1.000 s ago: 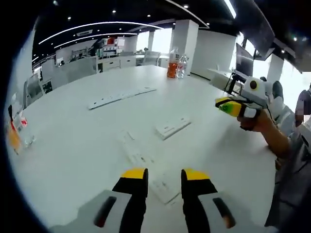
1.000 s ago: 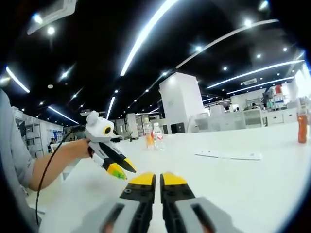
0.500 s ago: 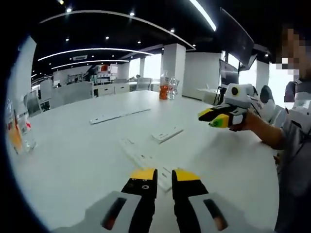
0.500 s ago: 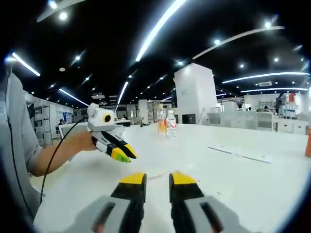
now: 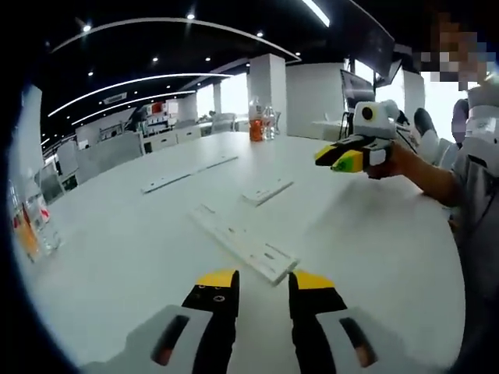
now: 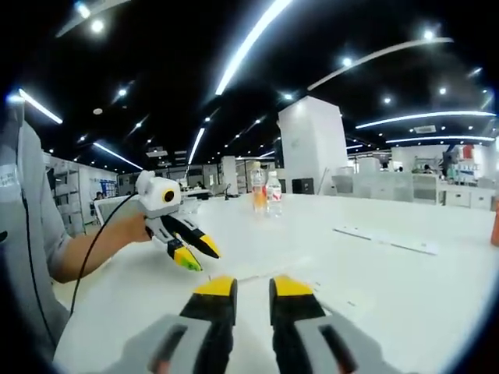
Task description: Locate the socket holder cover, grip the socket holder cover, clip it into the socket holder slot.
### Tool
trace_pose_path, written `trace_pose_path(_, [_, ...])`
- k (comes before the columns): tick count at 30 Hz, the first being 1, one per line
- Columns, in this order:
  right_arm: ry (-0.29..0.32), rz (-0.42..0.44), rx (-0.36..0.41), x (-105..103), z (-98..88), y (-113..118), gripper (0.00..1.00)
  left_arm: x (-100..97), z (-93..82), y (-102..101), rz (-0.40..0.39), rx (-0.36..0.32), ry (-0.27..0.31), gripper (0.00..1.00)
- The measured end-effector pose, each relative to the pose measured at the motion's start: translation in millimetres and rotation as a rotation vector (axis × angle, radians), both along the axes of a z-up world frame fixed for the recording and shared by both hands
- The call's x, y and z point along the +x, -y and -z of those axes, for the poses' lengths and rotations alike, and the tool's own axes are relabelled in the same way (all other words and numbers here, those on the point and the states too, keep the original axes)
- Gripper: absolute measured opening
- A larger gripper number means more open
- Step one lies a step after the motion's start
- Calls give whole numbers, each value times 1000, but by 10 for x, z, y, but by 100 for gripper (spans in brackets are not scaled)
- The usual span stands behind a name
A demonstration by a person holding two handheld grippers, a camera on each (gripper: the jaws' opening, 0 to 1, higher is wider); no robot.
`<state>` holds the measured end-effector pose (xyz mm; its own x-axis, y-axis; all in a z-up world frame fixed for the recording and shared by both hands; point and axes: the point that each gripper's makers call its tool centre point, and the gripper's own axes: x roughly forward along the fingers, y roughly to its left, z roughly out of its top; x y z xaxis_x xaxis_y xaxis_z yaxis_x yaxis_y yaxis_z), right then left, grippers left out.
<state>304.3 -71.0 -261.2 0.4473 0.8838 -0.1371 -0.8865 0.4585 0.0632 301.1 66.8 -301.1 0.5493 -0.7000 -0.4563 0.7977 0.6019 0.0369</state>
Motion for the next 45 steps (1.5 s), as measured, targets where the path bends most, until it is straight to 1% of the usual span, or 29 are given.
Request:
trace_pose_path(3, [-3, 1, -2, 8, 10, 11, 18, 9, 24, 22, 8, 3, 1, 29])
trace_pose_path(10, [-4, 8, -9, 30, 18, 44, 17, 103, 55, 7, -11, 28, 11, 29])
trace_pose_path(16, [-7, 18, -9, 59, 21, 77, 16, 124, 68, 45, 11, 46, 18, 30])
trace_pose_path(18, [-7, 22, -12, 67, 27, 86, 16, 127, 77, 46, 19, 58, 29, 30])
trace_pose_path(21, [-6, 24, -11, 72, 23, 95, 16, 119, 87, 73, 31, 50, 18, 31])
trace_pose_path(25, [-4, 27, -12, 77, 21, 100, 15, 120, 114, 85, 40, 60, 13, 31])
trace_pose_path(29, [-2, 31, -10, 81, 16, 98, 15, 154, 119, 53, 25, 54, 6, 31])
trace_pose_path(41, [4, 29, -16, 72, 23, 79, 14, 178, 119, 59, 17, 49, 4, 30])
trace_pose_path(45, [7, 33, -21, 77, 28, 77, 14, 216, 127, 54, 17, 60, 5, 30])
